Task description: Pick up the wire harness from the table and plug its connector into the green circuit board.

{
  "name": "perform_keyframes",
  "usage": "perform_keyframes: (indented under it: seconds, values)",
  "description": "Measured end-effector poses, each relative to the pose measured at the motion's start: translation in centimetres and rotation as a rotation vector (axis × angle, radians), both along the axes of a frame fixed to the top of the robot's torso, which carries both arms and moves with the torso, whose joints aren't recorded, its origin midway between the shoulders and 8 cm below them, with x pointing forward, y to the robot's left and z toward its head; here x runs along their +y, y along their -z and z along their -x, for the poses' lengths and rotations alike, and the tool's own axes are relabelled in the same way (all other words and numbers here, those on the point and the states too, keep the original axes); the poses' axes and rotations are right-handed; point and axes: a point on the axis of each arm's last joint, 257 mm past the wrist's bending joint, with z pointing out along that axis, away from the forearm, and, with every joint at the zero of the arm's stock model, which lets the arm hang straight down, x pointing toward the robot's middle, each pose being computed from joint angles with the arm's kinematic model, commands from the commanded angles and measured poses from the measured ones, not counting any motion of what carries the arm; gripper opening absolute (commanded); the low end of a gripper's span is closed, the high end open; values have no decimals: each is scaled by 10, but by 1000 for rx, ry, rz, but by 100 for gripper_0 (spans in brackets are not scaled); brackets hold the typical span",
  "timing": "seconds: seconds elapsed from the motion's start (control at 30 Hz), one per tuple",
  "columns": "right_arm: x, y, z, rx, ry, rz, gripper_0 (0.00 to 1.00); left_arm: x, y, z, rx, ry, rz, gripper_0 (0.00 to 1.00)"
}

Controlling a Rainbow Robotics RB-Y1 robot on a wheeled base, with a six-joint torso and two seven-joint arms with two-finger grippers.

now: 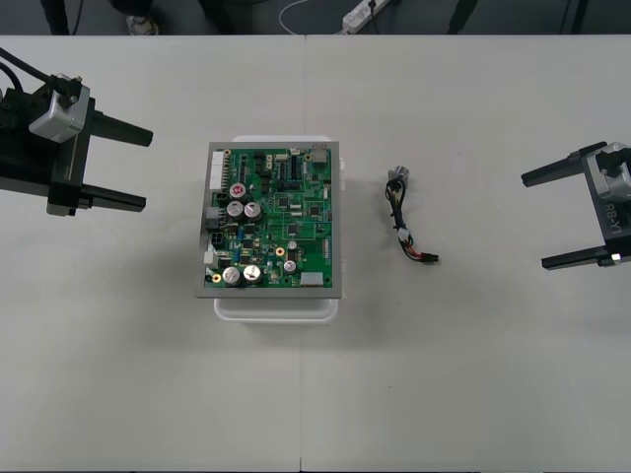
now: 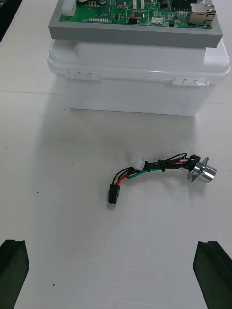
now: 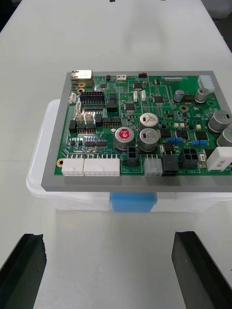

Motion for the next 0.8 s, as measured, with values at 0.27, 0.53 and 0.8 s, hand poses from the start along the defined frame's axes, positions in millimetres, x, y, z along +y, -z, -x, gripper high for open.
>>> perform_keyframes:
  seconds: [0.27, 0.53, 0.8]
  values:
    - [0, 0, 0, 0, 0, 0, 100, 0, 0, 0, 0, 0, 0, 76]
    - [0, 0, 0, 0, 0, 0, 100, 0, 0, 0, 0, 0, 0, 76]
    - [0, 0, 0, 0, 0, 0, 100, 0, 0, 0, 0, 0, 0, 76]
